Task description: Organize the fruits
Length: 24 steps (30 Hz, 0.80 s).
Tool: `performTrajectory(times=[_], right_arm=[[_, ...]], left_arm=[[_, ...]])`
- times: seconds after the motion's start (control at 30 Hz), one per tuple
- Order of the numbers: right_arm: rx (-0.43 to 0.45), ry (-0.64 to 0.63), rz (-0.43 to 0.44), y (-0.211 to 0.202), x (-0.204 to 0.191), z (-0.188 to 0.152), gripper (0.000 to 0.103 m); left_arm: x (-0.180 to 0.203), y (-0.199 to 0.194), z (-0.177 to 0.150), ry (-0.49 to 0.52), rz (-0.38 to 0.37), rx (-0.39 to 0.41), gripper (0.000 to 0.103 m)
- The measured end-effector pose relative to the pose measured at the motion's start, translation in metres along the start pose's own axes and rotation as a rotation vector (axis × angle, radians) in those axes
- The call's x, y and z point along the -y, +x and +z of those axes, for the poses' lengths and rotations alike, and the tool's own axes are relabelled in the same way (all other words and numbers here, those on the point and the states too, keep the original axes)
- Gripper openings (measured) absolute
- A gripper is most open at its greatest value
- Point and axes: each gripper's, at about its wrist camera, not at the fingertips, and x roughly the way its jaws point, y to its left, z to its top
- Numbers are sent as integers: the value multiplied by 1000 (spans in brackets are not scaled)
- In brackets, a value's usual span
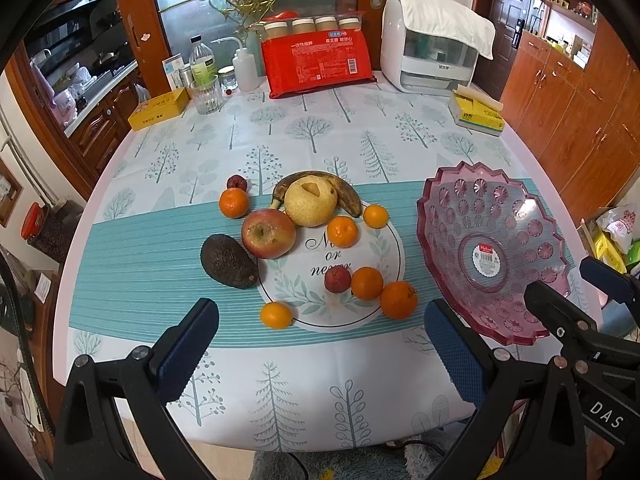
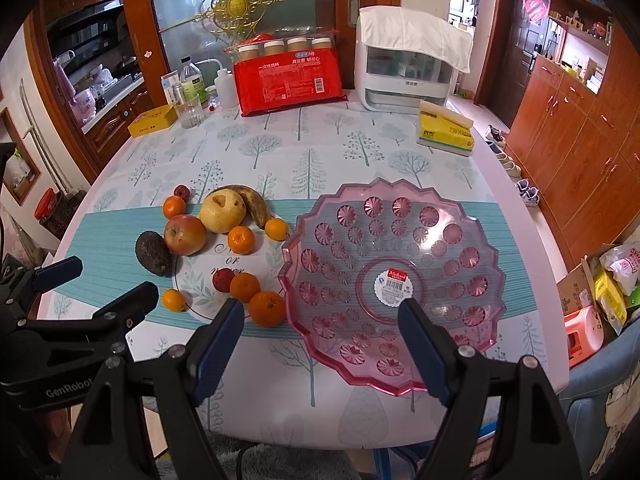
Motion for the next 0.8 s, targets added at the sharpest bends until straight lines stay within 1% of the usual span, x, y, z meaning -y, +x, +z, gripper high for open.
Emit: performTrajectory(times=[0.33,0.43,0.53,0.7,0.8], right_arm=[[18,14,-9,-8,-9,8,80],[26,19,-18,-11,-14,12,80],[40,41,-34,-15,-21,15,80],[57,83,-51,-21,-38,26,80],[61,90,-61,-21,-53,34,80]], left_arm=[[-11,-10,5,9,0,25,102],[-17,-13,9,14,-15,34,102],[-23,-15,17,39,-29,50,102],[-44,-25,31,72,-46,91,102],[-67,-30,40,72,-48,122,102]])
